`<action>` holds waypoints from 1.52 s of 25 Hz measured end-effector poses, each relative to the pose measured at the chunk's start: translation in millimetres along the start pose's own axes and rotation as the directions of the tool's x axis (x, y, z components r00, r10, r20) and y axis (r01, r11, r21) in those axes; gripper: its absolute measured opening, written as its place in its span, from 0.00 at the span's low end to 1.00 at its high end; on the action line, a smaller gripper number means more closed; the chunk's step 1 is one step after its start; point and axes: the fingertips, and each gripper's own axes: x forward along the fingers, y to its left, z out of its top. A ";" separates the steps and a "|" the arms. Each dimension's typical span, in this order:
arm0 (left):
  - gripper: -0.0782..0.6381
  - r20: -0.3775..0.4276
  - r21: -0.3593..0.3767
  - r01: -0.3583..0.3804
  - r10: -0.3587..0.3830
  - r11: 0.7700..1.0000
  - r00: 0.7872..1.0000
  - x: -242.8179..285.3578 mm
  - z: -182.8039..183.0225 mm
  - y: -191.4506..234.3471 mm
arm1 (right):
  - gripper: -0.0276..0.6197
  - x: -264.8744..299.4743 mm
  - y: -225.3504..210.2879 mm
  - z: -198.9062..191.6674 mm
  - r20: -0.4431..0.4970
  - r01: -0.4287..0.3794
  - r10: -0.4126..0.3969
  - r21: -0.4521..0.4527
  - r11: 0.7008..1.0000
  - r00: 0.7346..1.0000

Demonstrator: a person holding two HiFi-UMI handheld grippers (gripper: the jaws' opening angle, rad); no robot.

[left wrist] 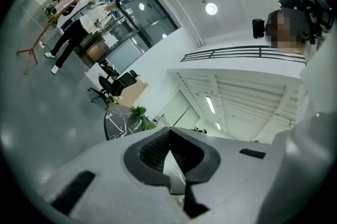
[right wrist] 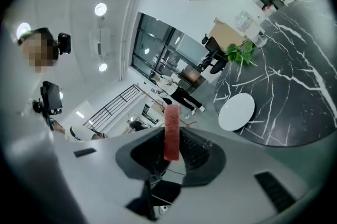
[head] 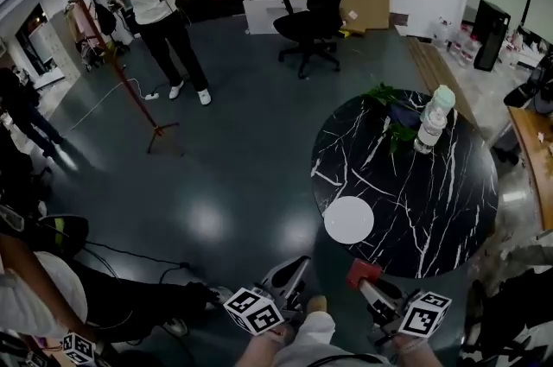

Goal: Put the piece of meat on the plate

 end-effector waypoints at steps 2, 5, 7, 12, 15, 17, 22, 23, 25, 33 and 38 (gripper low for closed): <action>0.12 -0.007 0.002 0.007 -0.007 1.000 1.000 17.3 6.2 16.0 | 0.18 15.6 -12.5 10.9 -0.012 0.019 -0.019 -0.003 1.000 1.000; 0.12 -0.026 0.018 0.019 -0.019 1.000 0.999 41.0 14.2 34.1 | 0.18 35.2 -29.8 26.2 -0.015 0.040 -0.040 -0.007 0.999 0.999; 0.12 -0.039 0.033 0.023 -0.022 0.999 0.999 57.8 18.4 45.7 | 0.18 47.4 -41.2 37.2 -0.011 0.055 -0.055 -0.009 0.998 0.998; 0.12 -0.069 0.058 -0.006 0.010 0.998 0.998 88.7 9.7 72.5 | 0.18 69.7 -73.7 50.7 -0.057 0.092 -0.092 -0.007 0.996 0.994; 0.12 -0.087 0.067 -0.037 0.042 0.997 0.995 100.2 -2.6 93.3 | 0.18 83.3 -107.0 52.5 -0.106 0.134 -0.132 0.012 0.991 0.986; 0.12 -0.088 0.070 -0.066 0.072 0.995 0.994 104.5 -9.9 107.8 | 0.18 91.6 -128.7 51.7 -0.133 0.151 -0.145 0.036 0.988 0.980; 0.12 -0.074 0.075 -0.127 0.133 0.989 0.988 109.9 -28.4 136.6 | 0.18 106.9 -172.8 48.5 -0.235 0.198 -0.180 0.056 0.979 0.955; 0.12 -0.071 0.075 -0.138 0.144 0.988 0.987 109.2 -30.6 140.6 | 0.18 108.7 -179.7 46.4 -0.259 0.207 -0.188 0.051 0.977 0.947; 0.12 -0.066 0.075 -0.156 0.161 0.985 0.985 107.0 -35.4 148.4 | 0.18 111.9 -190.4 42.3 -0.300 0.223 -0.200 0.045 0.974 0.933; 0.12 -0.047 0.046 -0.200 0.202 0.979 0.978 103.9 -49.0 163.0 | 0.18 140.7 -188.4 27.2 -0.399 0.210 -0.184 0.022 0.977 0.898; 0.12 -0.036 0.049 -0.197 0.199 0.979 0.979 104.6 -47.8 160.2 | 0.18 150.8 -188.2 18.9 -0.437 0.217 -0.188 0.017 0.976 0.880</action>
